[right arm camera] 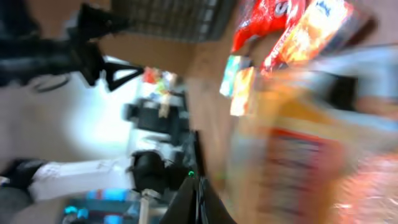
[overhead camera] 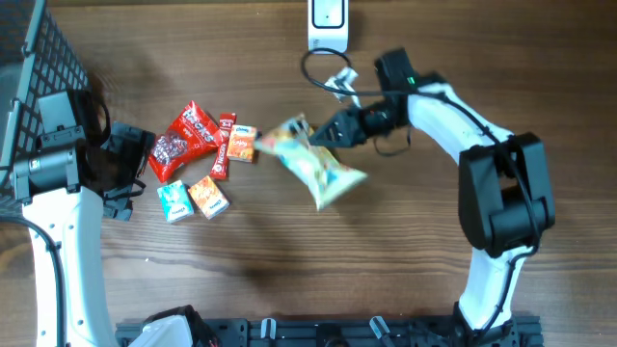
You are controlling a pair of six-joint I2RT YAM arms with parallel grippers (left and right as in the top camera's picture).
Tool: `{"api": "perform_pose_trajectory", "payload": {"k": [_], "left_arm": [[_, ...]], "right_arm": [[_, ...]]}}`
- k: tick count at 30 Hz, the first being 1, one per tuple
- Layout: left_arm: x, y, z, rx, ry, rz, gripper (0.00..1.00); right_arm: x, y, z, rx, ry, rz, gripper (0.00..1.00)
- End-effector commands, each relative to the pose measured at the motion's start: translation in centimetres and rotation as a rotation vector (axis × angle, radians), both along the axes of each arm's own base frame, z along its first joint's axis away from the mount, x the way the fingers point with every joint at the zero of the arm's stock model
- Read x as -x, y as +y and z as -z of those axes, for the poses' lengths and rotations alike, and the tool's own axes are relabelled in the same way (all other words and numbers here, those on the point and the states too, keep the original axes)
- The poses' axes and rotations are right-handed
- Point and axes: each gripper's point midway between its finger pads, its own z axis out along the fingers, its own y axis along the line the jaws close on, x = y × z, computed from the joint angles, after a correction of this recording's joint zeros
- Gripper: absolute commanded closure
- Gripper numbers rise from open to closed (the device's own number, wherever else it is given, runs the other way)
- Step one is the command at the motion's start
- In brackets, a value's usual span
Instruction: Scan the item barcode
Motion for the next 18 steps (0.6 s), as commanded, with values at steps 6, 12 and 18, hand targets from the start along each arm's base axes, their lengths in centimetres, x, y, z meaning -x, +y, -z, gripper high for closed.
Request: {"api": "perform_pose_trajectory", "payload": {"k": [6, 12, 18], "left_arm": [[-0.2, 0.5, -0.2, -0.02, -0.008, 0.001, 0.0], [-0.2, 0.4, -0.1, -0.02, -0.008, 0.002, 0.0], [-0.3, 0.5, -0.2, -0.021, -0.011, 0.002, 0.0]], "right_arm": [[2.2, -0.9, 2.0, -0.129, 0.177, -0.016, 0.96], [-0.8, -0.9, 1.5, 0.121, 0.02, 0.122, 0.96], [-3.0, -5.5, -1.5, 0.635, -0.265, 0.356, 0.15]]}}
